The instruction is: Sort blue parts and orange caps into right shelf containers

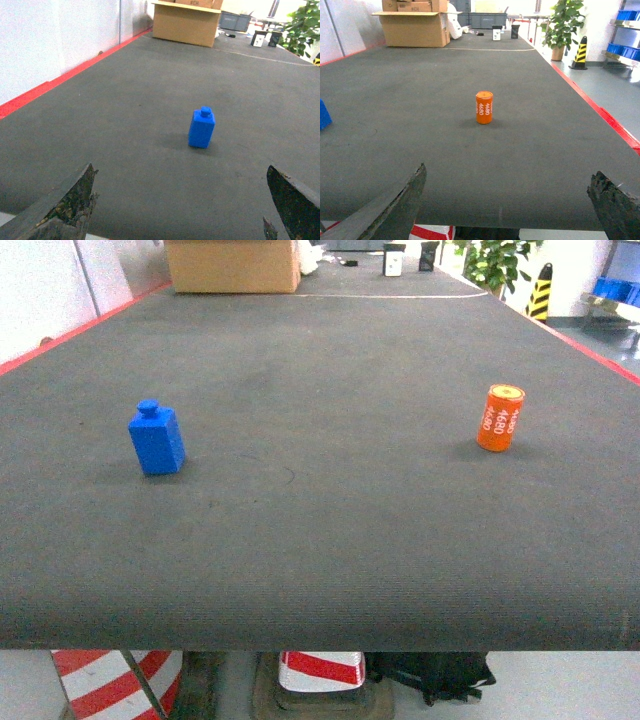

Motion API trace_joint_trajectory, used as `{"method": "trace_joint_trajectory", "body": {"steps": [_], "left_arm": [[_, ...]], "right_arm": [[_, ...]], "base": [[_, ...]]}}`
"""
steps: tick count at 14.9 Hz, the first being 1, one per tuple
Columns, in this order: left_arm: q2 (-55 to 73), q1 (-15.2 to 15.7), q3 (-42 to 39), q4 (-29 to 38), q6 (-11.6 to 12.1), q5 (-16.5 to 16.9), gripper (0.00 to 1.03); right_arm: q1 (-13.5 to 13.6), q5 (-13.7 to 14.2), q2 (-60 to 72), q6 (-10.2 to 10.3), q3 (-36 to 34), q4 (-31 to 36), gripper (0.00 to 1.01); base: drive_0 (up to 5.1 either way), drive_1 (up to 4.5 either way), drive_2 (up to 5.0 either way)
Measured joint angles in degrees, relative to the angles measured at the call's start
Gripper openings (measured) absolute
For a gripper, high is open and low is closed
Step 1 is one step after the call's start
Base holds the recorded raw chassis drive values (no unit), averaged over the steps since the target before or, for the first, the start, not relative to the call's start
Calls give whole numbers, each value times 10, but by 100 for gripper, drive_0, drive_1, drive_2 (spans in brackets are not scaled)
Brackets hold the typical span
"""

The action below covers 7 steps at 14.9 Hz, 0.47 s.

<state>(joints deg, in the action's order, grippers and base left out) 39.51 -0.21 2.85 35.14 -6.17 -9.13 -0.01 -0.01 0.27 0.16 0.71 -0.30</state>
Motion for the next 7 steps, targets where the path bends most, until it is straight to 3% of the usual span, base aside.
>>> {"method": "trace_joint_trajectory", "body": {"steps": [3,7], "left_arm": [[156,-9,40,125,6,1,98],[338,-22,99,243,17,15,98]], "right_arm": [[0,0,0,0,0,0,98],[0,0,0,0,0,0,98]], "base": [[0,0,0],[0,0,0]]}}
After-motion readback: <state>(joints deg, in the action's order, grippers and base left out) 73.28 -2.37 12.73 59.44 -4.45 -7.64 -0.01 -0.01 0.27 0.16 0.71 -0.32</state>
